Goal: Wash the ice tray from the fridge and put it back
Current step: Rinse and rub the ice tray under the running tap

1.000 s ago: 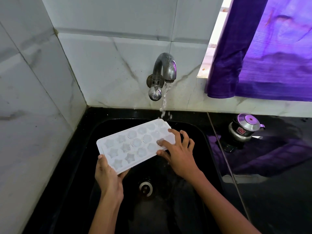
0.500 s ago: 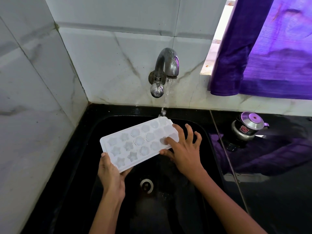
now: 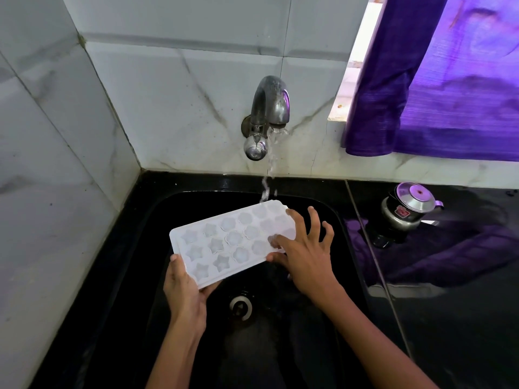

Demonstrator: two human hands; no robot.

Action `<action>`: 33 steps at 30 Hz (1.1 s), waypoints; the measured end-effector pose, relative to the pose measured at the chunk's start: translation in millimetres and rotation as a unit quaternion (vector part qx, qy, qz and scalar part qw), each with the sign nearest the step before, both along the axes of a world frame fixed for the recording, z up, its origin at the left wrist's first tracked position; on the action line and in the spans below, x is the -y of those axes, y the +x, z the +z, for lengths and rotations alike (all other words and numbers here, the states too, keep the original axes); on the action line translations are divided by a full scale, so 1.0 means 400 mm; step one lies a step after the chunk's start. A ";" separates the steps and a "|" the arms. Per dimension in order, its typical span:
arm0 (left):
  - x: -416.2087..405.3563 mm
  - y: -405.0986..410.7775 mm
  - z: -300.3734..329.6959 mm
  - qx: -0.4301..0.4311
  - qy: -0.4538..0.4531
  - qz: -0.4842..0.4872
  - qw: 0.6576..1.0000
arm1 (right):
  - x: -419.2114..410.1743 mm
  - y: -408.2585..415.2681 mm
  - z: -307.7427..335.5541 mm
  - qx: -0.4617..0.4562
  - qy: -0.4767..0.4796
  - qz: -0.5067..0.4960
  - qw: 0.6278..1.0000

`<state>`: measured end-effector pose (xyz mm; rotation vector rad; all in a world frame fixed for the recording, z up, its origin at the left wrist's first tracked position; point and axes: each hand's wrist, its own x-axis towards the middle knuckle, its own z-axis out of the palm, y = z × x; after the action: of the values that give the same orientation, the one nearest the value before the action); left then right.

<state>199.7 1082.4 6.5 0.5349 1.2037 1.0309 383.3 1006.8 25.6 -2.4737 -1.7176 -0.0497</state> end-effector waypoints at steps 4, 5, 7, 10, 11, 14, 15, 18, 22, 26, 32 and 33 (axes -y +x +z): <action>-0.005 -0.002 -0.010 -0.002 -0.003 -0.010 1.000 | 0.011 0.020 -0.001 -0.032 -0.011 0.028 0.999; -0.006 0.000 -0.010 0.000 -0.003 -0.014 1.000 | 0.014 0.023 -0.002 -0.038 -0.012 0.029 0.999; -0.007 0.007 -0.011 0.002 -0.002 -0.023 1.000 | 0.021 0.030 -0.002 -0.039 -0.019 0.023 0.999; -0.004 0.012 -0.017 0.000 0.003 -0.042 0.999 | 0.031 0.049 0.010 -0.047 -0.015 0.007 0.999; -0.002 0.013 -0.019 0.000 0.002 -0.046 0.999 | 0.033 0.057 0.019 -0.063 -0.007 -0.002 0.998; 0.003 0.022 -0.019 0.002 0.001 -0.059 0.998 | 0.022 0.073 0.052 -0.136 0.013 -0.019 0.990; 0.003 0.027 -0.016 0.002 0.004 -0.064 0.998 | 0.011 0.073 0.060 -0.162 0.016 -0.019 0.986; 0.005 0.038 -0.007 0.002 0.010 -0.081 0.997 | -0.027 0.065 0.062 -0.174 0.008 -0.010 0.985; 0.006 0.038 0.003 0.005 0.012 -0.084 0.996 | -0.071 0.056 0.051 -0.132 -0.020 0.001 0.991; 0.000 0.027 0.009 0.004 0.013 -0.076 0.997 | -0.102 0.044 0.055 -0.092 -0.022 0.015 0.995; -0.003 0.023 0.008 0.006 0.005 -0.064 0.998 | -0.128 0.026 0.052 -0.038 -0.010 0.020 0.999; -0.004 0.022 0.008 0.006 0.005 -0.063 0.998 | -0.130 0.025 0.051 -0.043 -0.021 0.028 0.998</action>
<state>208.6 1083.9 9.8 0.6043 1.1396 0.9329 393.4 1058.8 46.0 -2.4172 -1.7681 0.0975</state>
